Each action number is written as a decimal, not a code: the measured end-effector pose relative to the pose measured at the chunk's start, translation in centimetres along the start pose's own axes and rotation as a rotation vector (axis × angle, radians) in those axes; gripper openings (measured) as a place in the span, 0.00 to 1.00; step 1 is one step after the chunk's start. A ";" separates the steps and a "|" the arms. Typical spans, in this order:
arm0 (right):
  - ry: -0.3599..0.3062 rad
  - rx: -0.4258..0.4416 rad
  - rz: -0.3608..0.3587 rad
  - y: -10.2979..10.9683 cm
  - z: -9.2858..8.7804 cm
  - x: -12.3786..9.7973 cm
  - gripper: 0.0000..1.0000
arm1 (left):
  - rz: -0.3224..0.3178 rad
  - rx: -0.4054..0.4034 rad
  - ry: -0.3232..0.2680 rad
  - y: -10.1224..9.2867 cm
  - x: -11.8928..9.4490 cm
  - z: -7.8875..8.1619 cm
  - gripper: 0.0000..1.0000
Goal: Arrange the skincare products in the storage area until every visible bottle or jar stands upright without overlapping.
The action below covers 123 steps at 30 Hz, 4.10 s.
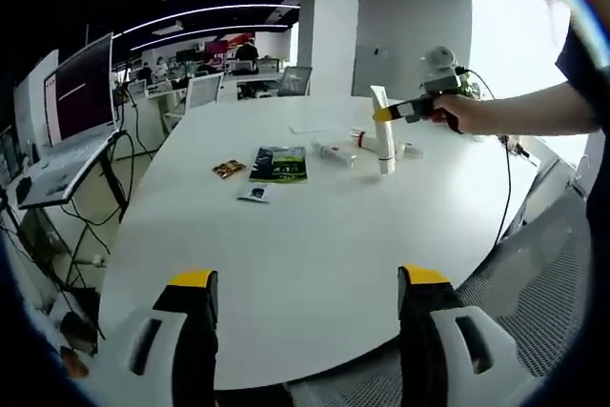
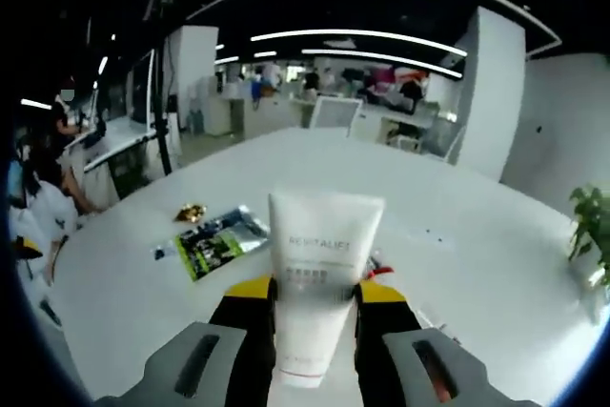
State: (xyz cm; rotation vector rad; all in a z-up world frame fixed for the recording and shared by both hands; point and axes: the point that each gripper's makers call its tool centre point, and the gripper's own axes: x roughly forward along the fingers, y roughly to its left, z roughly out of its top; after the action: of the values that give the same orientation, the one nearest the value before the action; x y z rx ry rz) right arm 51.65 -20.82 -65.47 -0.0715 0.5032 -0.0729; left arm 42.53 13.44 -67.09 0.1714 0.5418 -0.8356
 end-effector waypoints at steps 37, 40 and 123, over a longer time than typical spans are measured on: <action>-0.190 -0.027 0.103 7.5 7.0 -8.8 0.23 | -0.419 0.129 -0.197 -11.9 12.2 13.1 0.63; -0.194 -0.029 0.112 8.1 7.0 -9.2 0.23 | -0.447 0.119 -0.207 -12.8 12.8 13.9 0.58; -0.214 -0.172 1.065 10.9 7.1 -16.5 0.08 | -1.030 0.311 -0.240 -19.8 9.8 15.2 0.15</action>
State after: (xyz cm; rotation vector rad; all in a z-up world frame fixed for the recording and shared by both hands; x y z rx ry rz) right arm 41.23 -8.17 -52.34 0.0279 0.2824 1.0115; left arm 39.05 -11.55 -57.91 0.0626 0.2411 -1.9198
